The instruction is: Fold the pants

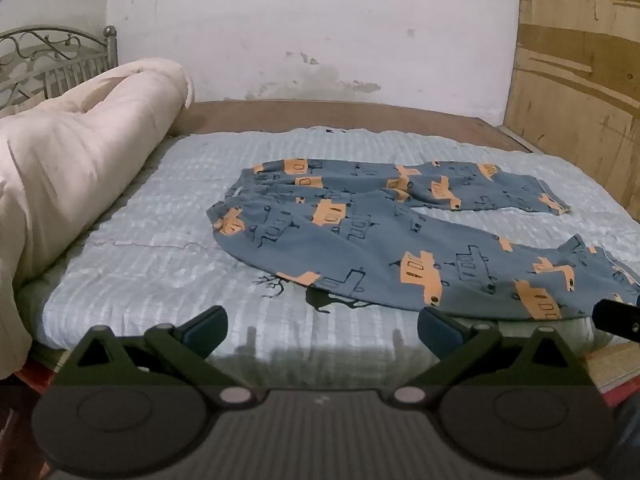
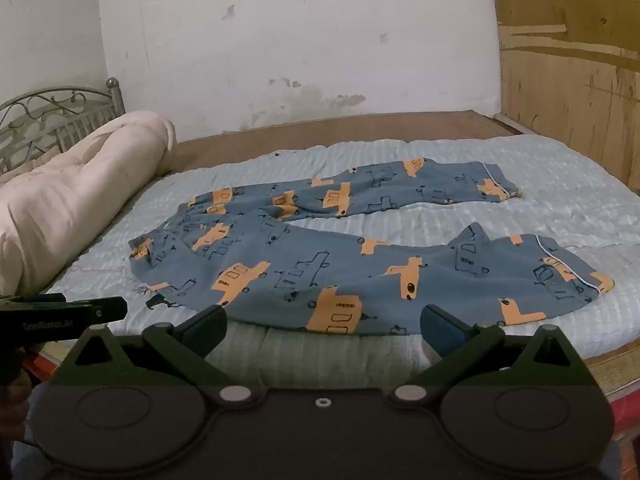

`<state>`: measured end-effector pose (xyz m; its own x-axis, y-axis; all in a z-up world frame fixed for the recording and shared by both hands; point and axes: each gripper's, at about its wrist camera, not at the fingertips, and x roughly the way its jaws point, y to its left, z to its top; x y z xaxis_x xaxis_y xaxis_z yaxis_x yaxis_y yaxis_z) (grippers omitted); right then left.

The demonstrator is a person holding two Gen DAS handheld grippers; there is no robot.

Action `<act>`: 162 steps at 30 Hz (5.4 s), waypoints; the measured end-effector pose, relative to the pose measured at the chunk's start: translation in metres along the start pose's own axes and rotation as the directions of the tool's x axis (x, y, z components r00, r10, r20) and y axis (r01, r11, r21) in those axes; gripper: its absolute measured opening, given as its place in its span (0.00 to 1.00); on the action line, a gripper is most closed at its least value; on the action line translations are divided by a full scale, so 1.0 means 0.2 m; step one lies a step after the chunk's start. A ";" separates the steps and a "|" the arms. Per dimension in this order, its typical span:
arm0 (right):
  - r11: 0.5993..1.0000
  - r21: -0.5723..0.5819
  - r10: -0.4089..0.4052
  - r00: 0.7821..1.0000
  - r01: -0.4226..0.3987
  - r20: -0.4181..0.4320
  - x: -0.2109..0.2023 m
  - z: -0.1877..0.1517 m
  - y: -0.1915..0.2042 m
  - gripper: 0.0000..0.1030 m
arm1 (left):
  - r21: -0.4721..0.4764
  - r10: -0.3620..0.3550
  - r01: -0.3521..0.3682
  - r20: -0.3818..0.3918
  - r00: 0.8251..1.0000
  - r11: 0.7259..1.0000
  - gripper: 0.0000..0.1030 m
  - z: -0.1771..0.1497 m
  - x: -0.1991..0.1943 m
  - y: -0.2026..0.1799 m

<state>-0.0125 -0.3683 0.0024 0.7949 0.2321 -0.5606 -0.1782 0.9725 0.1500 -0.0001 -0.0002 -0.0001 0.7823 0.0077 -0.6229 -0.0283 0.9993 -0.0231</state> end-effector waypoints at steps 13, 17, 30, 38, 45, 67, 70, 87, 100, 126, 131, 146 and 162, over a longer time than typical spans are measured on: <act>1.000 0.003 0.001 1.000 -0.001 -0.005 0.00 0.00 0.00 0.99 | -0.007 0.004 -0.004 0.001 1.000 1.000 1.00 0.00 0.01 0.02; 1.000 0.004 0.001 1.000 -0.001 -0.005 -0.01 0.00 0.00 0.99 | -0.003 0.010 -0.010 0.008 1.000 1.000 1.00 -0.01 0.00 0.01; 1.000 0.012 -0.008 1.000 0.008 -0.013 0.01 -0.01 -0.01 0.99 | -0.003 0.011 -0.011 -0.002 1.000 1.000 1.00 -0.01 0.01 0.01; 1.000 0.016 -0.009 1.000 0.009 -0.017 0.01 -0.01 -0.01 0.99 | -0.003 0.012 -0.012 -0.003 1.000 1.000 1.00 -0.01 0.01 0.01; 1.000 0.017 -0.009 1.000 0.009 -0.020 0.02 -0.01 -0.01 0.99 | -0.006 0.016 -0.016 -0.014 1.000 1.000 1.00 -0.02 0.02 0.02; 1.000 0.016 -0.004 0.998 0.005 -0.060 0.10 -0.01 -0.02 0.99 | -0.003 -0.005 0.004 -0.085 0.996 1.000 1.00 -0.01 0.12 0.00; 1.000 0.014 -0.004 0.998 0.005 -0.070 0.12 -0.01 -0.02 0.99 | -0.006 -0.008 0.008 -0.101 0.995 1.000 1.00 0.00 0.14 0.00; 1.000 -0.007 0.018 0.997 -0.018 -0.072 0.16 0.01 -0.03 0.99 | 0.001 -0.055 0.055 -0.130 0.990 0.998 1.00 0.06 0.20 0.01; 0.987 -0.100 0.127 0.992 -0.125 0.014 0.24 0.14 -0.06 0.99 | -0.055 -0.134 0.131 -0.055 0.989 0.990 1.00 0.26 0.32 0.08; 0.806 -0.396 0.322 0.887 -0.440 -0.330 2.08 1.22 -0.31 0.68 | 0.307 -0.071 0.113 -0.143 0.987 0.945 0.97 1.12 1.77 0.32; 0.754 -0.425 0.350 0.855 -0.500 -0.384 2.24 1.25 -0.24 0.59 | 0.332 -0.158 0.221 -0.207 0.966 0.917 0.79 1.14 1.88 0.35; 0.735 -0.478 0.218 0.835 -0.482 -0.506 2.33 1.17 -0.19 0.01 | 0.369 -0.213 0.310 -0.281 0.936 0.876 0.00 1.14 1.92 0.30; 0.796 -0.431 0.250 0.879 -0.426 -0.407 2.40 1.22 -0.19 0.20 | 0.281 -0.209 0.265 -0.212 0.955 0.923 0.13 1.19 2.00 0.39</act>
<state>0.5175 -0.2991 -0.0735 0.4181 0.4551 -0.7862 -0.7300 0.6834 0.0074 0.4586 0.0899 -0.0645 0.6205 -0.2095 -0.7557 0.3557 0.9340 0.0332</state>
